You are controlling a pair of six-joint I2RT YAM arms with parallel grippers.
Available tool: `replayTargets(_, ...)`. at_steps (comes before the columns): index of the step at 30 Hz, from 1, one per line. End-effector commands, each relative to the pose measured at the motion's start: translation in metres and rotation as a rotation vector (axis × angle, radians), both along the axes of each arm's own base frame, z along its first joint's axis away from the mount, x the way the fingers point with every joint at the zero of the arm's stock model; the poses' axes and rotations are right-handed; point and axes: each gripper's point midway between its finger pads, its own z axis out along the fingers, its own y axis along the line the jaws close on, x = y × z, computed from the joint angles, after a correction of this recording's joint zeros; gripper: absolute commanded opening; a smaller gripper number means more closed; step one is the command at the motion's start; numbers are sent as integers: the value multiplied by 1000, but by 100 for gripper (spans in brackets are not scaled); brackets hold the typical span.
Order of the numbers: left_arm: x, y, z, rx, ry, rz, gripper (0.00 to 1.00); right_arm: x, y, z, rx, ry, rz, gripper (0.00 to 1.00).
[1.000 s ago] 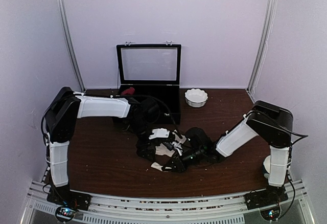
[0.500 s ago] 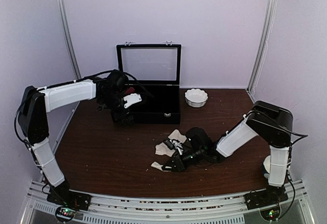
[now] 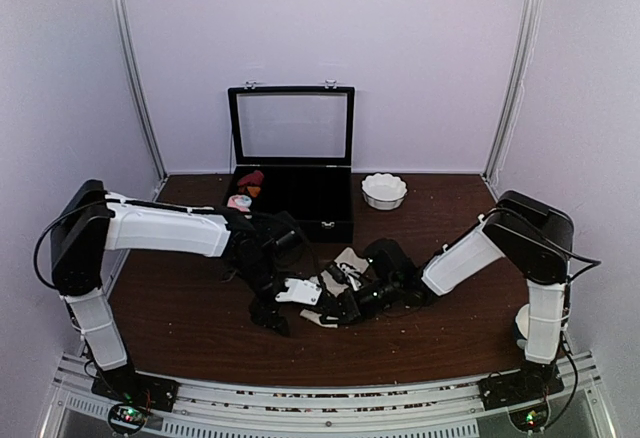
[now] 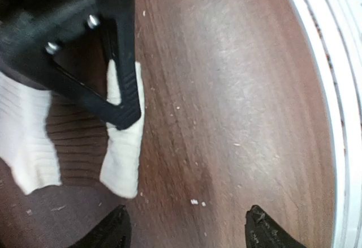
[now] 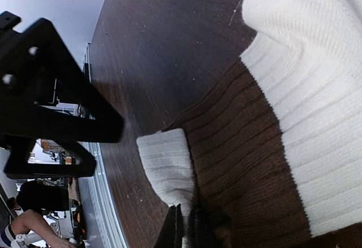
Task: Roll the socks
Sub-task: Roll the sock at the center of the board.
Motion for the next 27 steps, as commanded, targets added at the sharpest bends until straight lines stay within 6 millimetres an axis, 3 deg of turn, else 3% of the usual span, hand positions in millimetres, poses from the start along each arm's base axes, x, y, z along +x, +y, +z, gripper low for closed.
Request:
replayTargets(1, 20, -27, -2, -61, -37, -11, 68, -25, -69, -89, -383, 208, -118, 0)
replayTargets(9, 26, -49, 4, -107, -78, -18, 65, -27, -70, -88, -379, 219, -116, 0)
replayTargets(15, 20, -41, 5, -77, -72, -43, 62, -28, -70, -90, -373, 223, -116, 0)
replayTargets(18, 13, -39, -5, -57, -38, -72, 59, -28, -69, -91, -368, 228, -119, 0)
replayTargets(23, 21, -42, -27, 8, -29, -57, 45, -28, -67, -90, -351, 232, -125, 0)
replayTargets(27, 26, -40, -37, 26, -46, -43, 40, -28, -65, -89, -333, 239, -133, 0)
